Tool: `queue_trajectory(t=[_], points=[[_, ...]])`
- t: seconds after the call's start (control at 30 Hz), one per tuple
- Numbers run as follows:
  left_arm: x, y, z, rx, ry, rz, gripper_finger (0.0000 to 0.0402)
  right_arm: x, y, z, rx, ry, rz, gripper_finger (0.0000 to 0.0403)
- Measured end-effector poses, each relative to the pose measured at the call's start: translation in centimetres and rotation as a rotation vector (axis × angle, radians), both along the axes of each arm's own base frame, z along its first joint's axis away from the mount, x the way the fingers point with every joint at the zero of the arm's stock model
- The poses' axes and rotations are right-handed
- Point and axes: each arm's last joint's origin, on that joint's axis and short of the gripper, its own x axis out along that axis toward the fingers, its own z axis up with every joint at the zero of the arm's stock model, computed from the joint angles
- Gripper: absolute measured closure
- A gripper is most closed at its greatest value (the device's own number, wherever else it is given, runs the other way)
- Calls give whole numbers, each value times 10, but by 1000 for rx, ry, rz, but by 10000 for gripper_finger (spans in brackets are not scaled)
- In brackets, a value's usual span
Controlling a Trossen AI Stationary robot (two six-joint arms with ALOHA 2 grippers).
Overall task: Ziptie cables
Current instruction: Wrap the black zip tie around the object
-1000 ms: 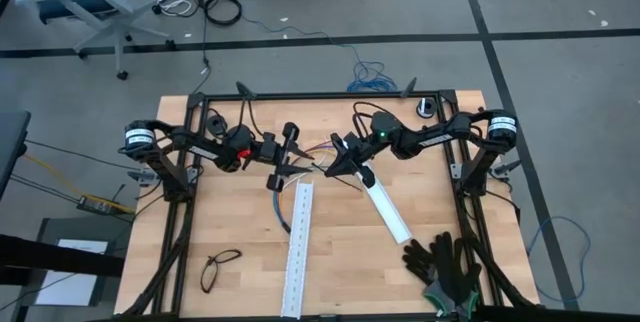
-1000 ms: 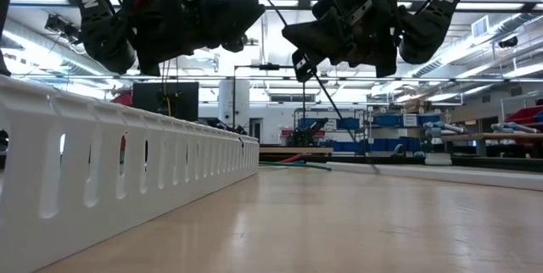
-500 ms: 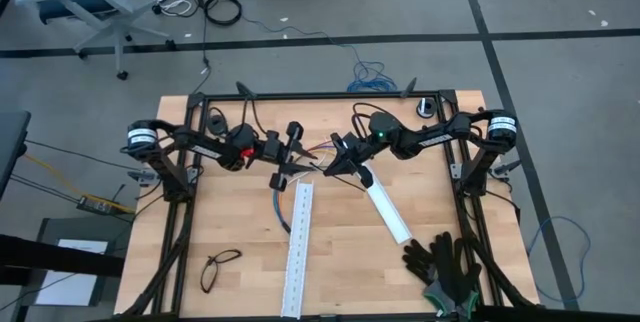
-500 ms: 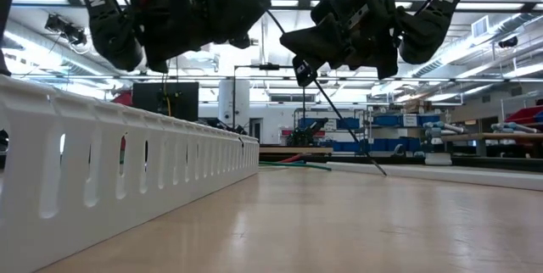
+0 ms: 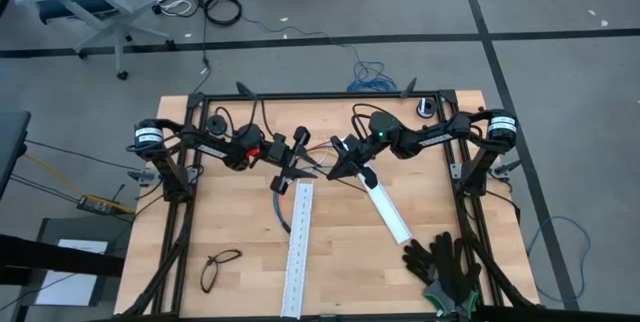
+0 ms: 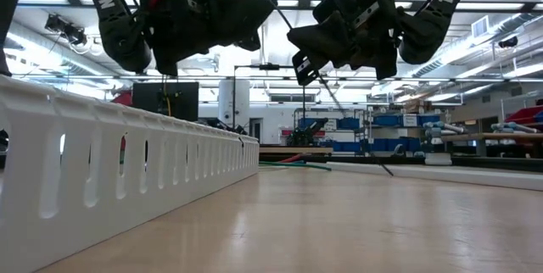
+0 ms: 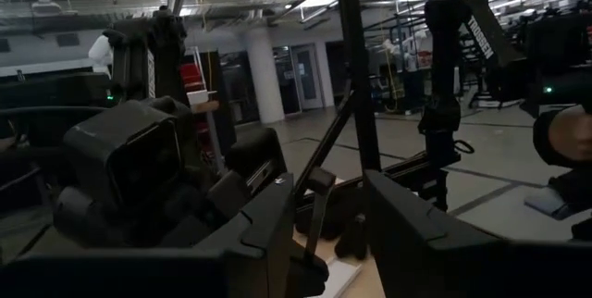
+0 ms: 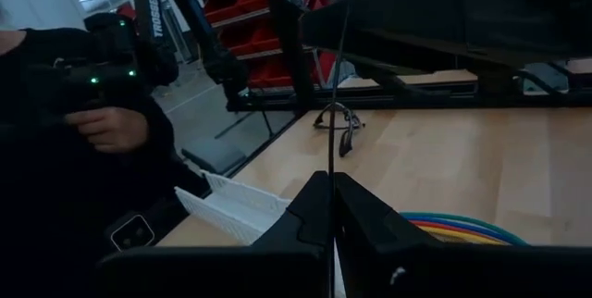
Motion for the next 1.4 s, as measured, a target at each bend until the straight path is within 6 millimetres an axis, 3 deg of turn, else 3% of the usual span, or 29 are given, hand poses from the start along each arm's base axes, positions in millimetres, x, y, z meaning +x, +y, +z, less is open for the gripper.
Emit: queue_trajectory(t=[0.27,0.93,1.4], points=[[0,0,-2,-4,18,1,308,0,0,0,1,1,9,403],[1,0,-3,-4,26,5,380,0,-1,-3,11,32,6,403],[1,0,-3,13,17,14,383,0,-1,-2,10,29,3,403]])
